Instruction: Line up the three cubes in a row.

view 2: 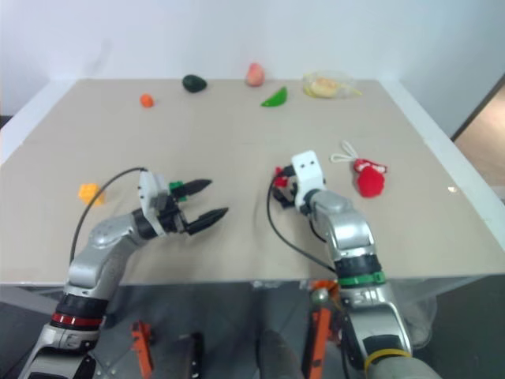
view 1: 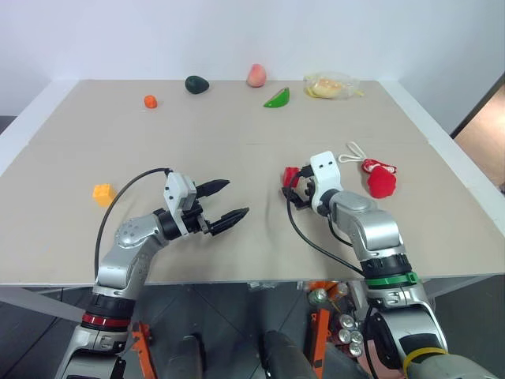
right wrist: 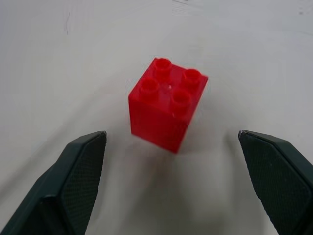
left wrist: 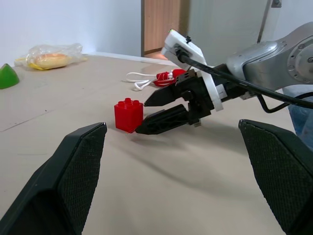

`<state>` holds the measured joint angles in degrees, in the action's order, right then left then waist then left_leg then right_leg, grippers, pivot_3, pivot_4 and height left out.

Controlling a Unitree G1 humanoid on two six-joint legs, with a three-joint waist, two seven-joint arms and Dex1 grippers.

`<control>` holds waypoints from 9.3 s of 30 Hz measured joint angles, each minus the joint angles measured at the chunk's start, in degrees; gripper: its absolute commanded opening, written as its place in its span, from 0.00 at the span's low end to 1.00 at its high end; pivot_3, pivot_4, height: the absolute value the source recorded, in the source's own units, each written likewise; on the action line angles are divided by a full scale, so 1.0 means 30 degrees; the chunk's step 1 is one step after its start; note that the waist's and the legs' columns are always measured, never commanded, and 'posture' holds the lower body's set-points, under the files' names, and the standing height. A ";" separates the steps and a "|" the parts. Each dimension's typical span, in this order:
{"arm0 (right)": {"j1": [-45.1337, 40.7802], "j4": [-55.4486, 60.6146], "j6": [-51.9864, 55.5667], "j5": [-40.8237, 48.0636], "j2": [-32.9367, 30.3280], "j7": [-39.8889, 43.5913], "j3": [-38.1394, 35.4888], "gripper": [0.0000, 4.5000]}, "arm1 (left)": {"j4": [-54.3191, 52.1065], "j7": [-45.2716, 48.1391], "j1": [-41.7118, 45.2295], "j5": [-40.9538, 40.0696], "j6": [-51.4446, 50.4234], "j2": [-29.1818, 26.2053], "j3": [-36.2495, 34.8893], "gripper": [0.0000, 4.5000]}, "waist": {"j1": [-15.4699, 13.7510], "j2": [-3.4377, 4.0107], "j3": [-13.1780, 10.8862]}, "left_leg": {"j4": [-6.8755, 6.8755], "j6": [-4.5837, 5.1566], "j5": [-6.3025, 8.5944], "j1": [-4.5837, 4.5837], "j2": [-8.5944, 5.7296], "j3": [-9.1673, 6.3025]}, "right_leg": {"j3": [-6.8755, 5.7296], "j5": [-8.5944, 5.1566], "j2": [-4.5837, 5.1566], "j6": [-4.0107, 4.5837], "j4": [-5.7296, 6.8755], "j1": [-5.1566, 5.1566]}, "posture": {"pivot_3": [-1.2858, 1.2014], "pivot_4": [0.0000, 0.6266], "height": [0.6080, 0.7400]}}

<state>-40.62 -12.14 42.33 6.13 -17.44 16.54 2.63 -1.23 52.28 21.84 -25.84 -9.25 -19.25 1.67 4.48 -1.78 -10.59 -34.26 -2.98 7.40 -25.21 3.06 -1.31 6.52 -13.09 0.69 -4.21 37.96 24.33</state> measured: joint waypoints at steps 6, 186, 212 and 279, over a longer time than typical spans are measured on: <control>-0.0634 -0.1345 -0.0580 -0.0474 0.0515 -0.0194 0.0001 0.99 | -0.0221 -0.0213 -0.0319 0.0016 0.0117 0.0012 0.0000 1.00 | 0.0008 0.0000 0.0000 | 0.0011 0.0000 0.0000 0.0001 0.0000 -0.0002 | -0.0001 -0.0001 -0.0001 -0.0002 0.0000 0.0002 | 0.52 0.24 1.00; 0.3303 0.9589 -0.2025 0.9801 -0.6463 1.2783 -0.1758 1.00 | 2.0507 0.7702 1.0046 0.6983 0.7239 -0.2603 -0.0197 0.30 | -0.0131 -0.0012 -0.0017 | 0.0050 -0.0059 0.0057 -0.0043 0.0012 -0.0136 | -0.0124 -0.0060 -0.0025 -0.0044 0.0035 0.0019 | 0.52 0.24 1.00; 0.8172 0.9240 -0.2894 0.9908 -1.1171 1.5998 -0.3986 1.00 | 2.3036 1.0670 1.1961 0.8240 0.8987 0.0905 0.1727 0.30 | -0.0077 -0.0013 -0.0018 | -0.0048 -0.0027 0.0071 -0.0036 -0.0005 -0.0151 | -0.0110 -0.0064 -0.0027 0.0005 0.0036 -0.0014 | 0.52 0.24 1.00; 0.4346 0.7033 -0.3922 0.8960 -0.9451 1.6479 -0.1645 1.00 | 1.2675 1.0024 0.5909 0.2903 0.2999 -0.6871 0.0289 1.00 | 0.0024 0.0001 -0.0016 | -0.0039 -0.0024 0.0069 0.0001 0.0122 -0.0135 | -0.0120 -0.0069 -0.0110 0.0081 0.0082 -0.0007 | 0.52 0.24 1.00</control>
<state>-27.58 8.96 30.56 33.01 -45.79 65.97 -2.30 36.80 82.35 39.57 -17.13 -0.25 -39.87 2.54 4.55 -1.78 -10.63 -34.38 -3.05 7.61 -25.21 3.42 -1.71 6.16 -13.30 0.36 -3.97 38.21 24.31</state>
